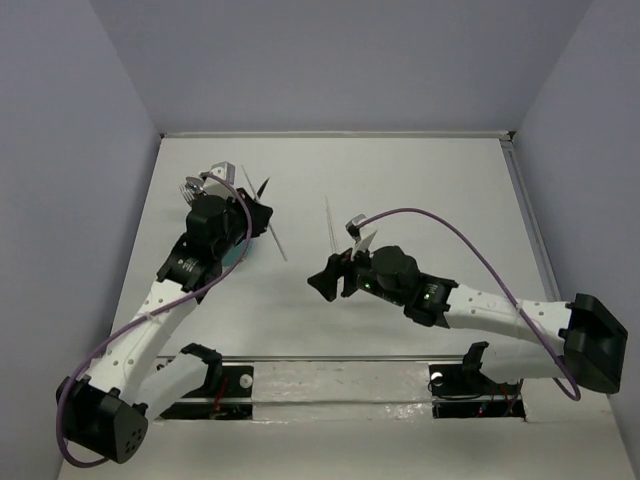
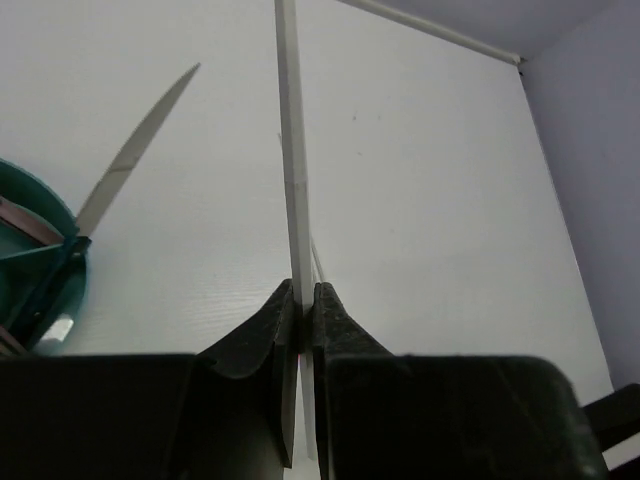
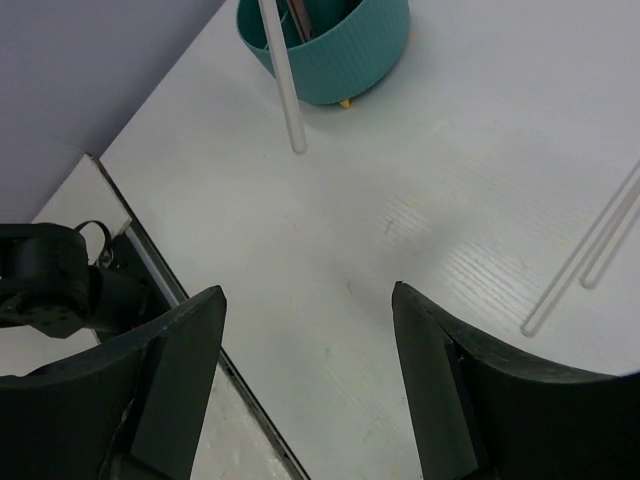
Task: Sort the eating utensils into containers
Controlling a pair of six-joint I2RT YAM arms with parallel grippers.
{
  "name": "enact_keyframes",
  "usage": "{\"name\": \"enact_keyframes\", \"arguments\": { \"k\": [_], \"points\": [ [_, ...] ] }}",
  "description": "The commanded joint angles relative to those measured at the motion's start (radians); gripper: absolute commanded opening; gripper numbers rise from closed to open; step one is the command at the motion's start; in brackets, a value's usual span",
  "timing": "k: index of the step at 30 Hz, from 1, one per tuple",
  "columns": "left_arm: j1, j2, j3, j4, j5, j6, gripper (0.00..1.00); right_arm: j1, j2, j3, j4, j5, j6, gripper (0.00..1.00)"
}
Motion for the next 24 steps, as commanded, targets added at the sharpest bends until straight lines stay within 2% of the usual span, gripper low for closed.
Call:
{"name": "enact_keyframes", "arguments": {
  "k": [1, 9, 13, 24],
  "points": [
    [0.030, -0.040, 0.102, -0.083, -0.228, 0.083, 0.00, 0.006, -0.097, -0.047, 0.020, 0.052, -0.021, 0.74],
    [0.184, -0.138, 0.117, -0.147, -0.419, 0.111, 0.00, 0.006, -0.195, -0.127, -0.007, 0.123, -0.024, 0.74],
    [0.224, -0.166, 0.095, -0.176, -0.532, 0.137, 0.00, 0.006, -0.233, -0.157, -0.008, 0.147, -0.028, 0.74],
    [0.271, -0.019, 0.070, -0.051, -0.681, 0.157, 0.00, 0.006, -0.301, -0.207, -0.016, 0.175, -0.033, 0.73]
  ]
}}
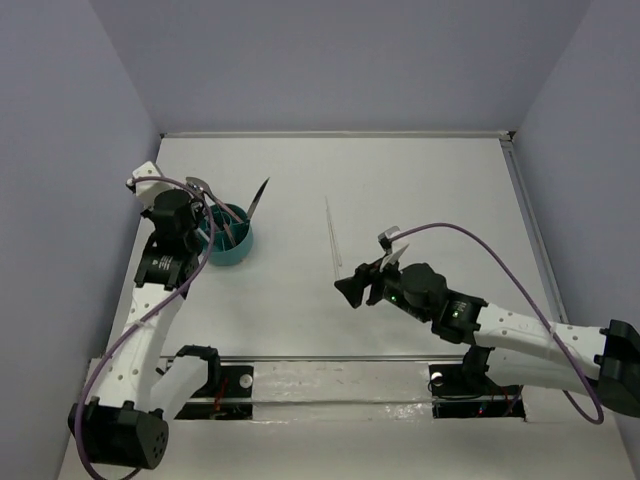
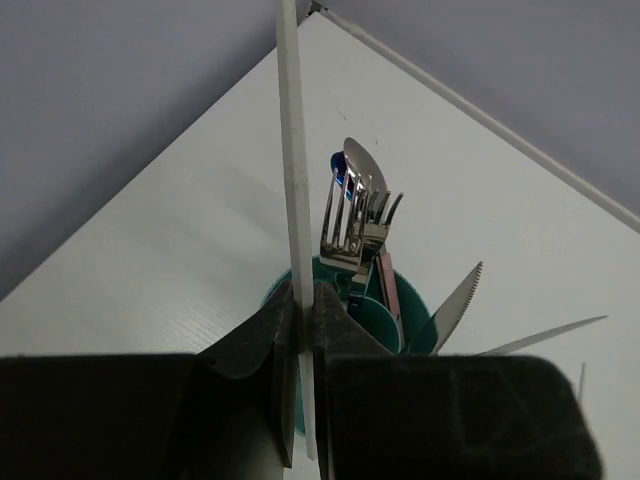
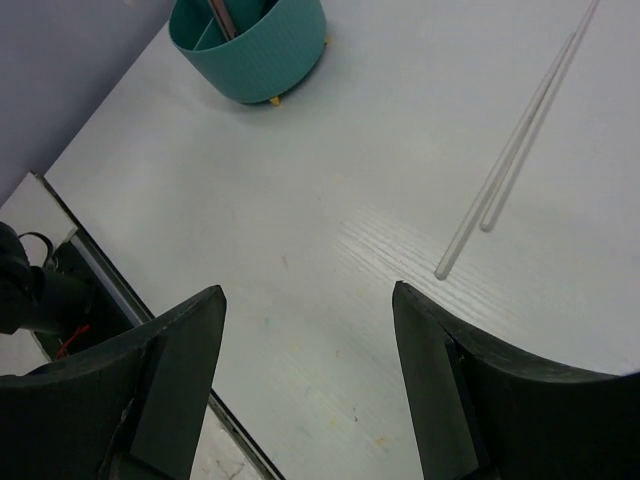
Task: Sort the eating utensils into containers
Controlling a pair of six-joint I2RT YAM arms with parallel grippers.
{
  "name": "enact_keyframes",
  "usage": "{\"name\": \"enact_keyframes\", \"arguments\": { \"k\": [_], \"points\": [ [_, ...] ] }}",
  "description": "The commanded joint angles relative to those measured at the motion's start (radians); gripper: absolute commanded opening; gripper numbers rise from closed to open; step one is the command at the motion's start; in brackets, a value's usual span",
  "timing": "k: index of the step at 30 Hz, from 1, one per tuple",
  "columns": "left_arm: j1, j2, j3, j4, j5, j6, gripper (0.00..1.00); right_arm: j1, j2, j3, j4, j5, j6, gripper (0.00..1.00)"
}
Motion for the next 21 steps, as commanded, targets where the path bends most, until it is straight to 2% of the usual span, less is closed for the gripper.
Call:
{"name": "enact_keyframes", "arguments": {
  "k": [1, 13, 21],
  "points": [
    [0.009, 0.071, -0.009, 0.125, -0.096, 0.042, 0.00, 0.006, -0.035, -0.013, 0.019, 0.044, -0.011, 0.73],
    [0.038, 0.166, -0.098, 0.328, -0.090, 0.084, 0.00, 0.006, -0.029, -0.011, 0.020, 0.057, -0.011, 0.73],
    [0.038, 0.237, -0.115, 0.350, -0.044, 0.059, 0.00, 0.006, -0.009, -0.008, 0.019, 0.072, -0.011, 0.73]
  ]
}}
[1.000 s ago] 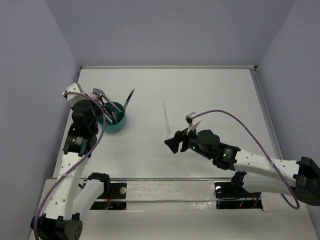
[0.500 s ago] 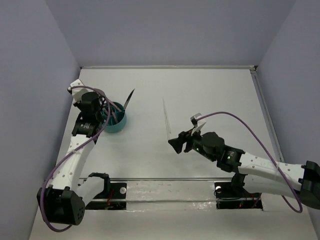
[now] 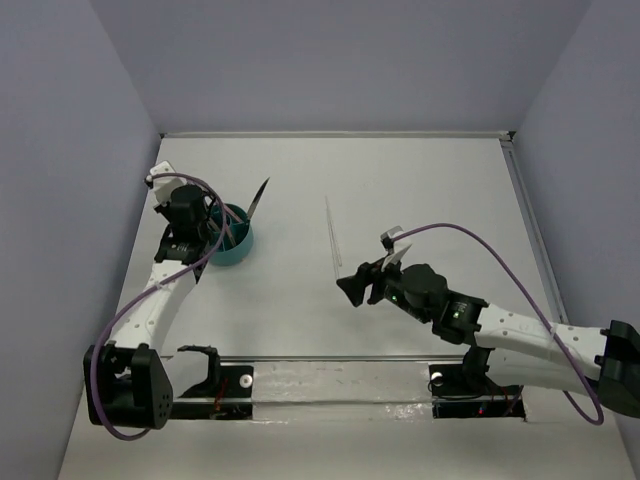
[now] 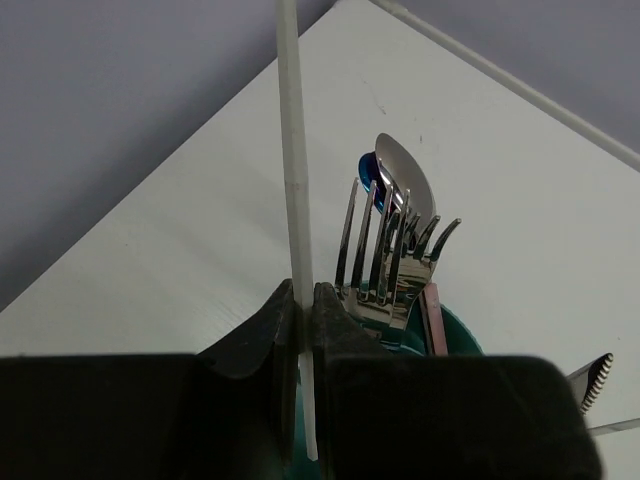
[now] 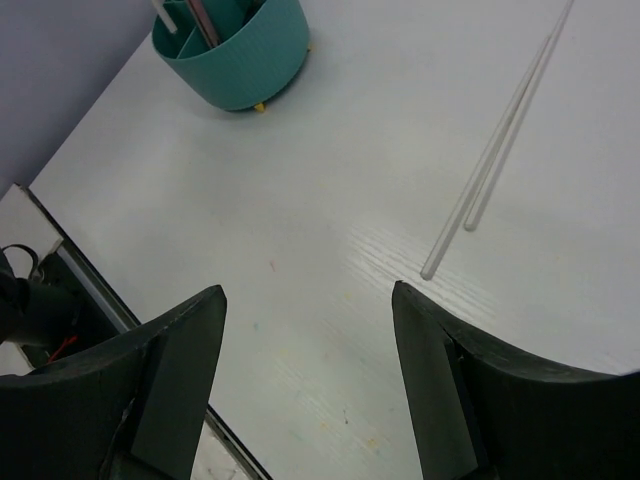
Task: Sort the eating utensils into containers
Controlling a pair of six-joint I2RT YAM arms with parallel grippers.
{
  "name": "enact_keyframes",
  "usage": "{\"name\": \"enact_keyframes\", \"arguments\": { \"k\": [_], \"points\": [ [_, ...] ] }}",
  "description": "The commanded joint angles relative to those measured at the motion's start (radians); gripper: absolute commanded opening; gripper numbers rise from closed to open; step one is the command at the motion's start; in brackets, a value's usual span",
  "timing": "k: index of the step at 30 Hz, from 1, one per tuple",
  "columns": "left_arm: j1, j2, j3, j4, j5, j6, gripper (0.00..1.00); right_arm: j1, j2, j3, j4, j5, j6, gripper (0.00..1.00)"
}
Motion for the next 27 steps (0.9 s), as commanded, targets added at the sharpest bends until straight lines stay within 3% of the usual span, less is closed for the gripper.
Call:
{"name": "enact_keyframes", "arguments": {
  "k": [1, 3, 7, 16, 27],
  "points": [
    [0.005, 0.017, -0.007, 0.055, 0.014, -0.011, 0.00, 0.006, 0.009, 0.006, 0.019, 0.037, -0.010, 0.73],
    [0.005, 0.011, -0.015, 0.061, 0.013, -0.014, 0.05, 0.006, 0.024, 0.008, 0.019, 0.046, -0.007, 0.73],
    [0.005, 0.040, 0.002, 0.029, 0.034, -0.031, 0.30, 0.006, 0.063, 0.022, 0.012, 0.055, -0.001, 0.73],
    [0.005, -0.061, -0.001, 0.020, 0.083, -0.077, 0.64, -0.003, 0.132, 0.057, -0.034, 0.084, 0.030, 0.71],
    [0.005, -0.301, -0.027, 0.066, 0.240, -0.097, 0.67, -0.068, 0.294, 0.157, -0.151, 0.121, 0.085, 0.53]
  ]
}}
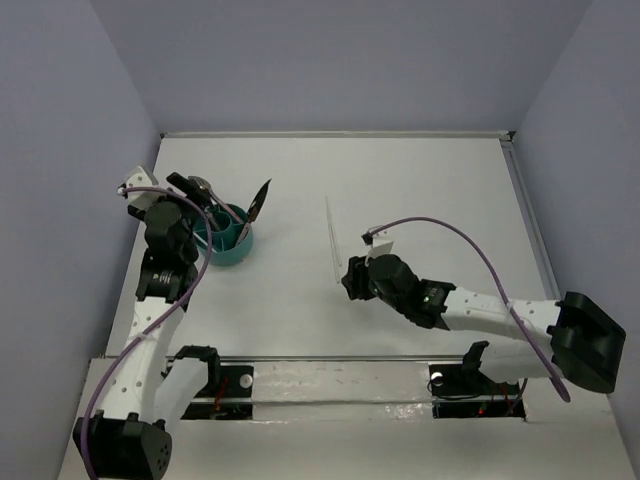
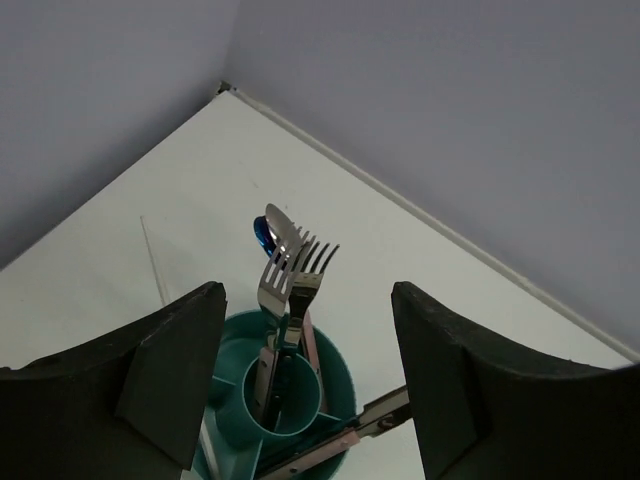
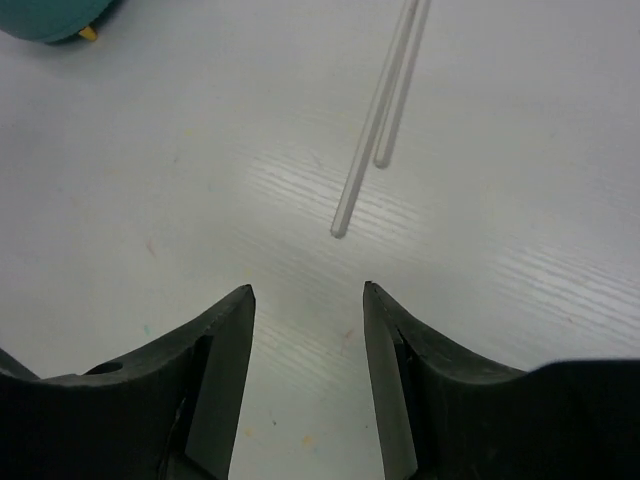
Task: Sort the eating utensils into containers
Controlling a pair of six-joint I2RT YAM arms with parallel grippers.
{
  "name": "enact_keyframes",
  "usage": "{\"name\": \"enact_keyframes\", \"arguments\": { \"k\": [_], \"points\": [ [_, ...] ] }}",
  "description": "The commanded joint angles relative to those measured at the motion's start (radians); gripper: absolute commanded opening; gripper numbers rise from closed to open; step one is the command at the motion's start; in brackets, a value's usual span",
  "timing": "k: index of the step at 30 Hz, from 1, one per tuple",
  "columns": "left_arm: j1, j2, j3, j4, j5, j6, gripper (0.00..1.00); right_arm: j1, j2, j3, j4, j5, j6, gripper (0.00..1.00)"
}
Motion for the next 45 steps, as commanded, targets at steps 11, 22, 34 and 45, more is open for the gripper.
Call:
{"name": "enact_keyframes", "arguments": {
  "k": [11, 22, 34, 45],
  "points": [
    [-0.032, -0.176, -0.004, -0.015, 0.330, -0.070, 0.67, -0.079, 0.385, 0.320, -0.196, 0.021, 0.006, 0.45],
    [-0.046, -0.188, -0.047, -0.010, 0.568, -0.053, 0.68, -0.079, 0.623, 0.493, -0.291, 0.039, 0.023, 0.36],
    [-0.046, -0.153, -0.044, 0.004, 0.709, -0.061, 0.67, -0.079, 0.657, 0.531, -0.212, -0.056, -0.004, 0.00],
    [-0.046, 0.002, -0.029, 0.044, 0.976, -0.071, 0.64, -0.079, 0.363, 0.378, 0.040, -0.146, -0.080, 0.00]
  ]
}}
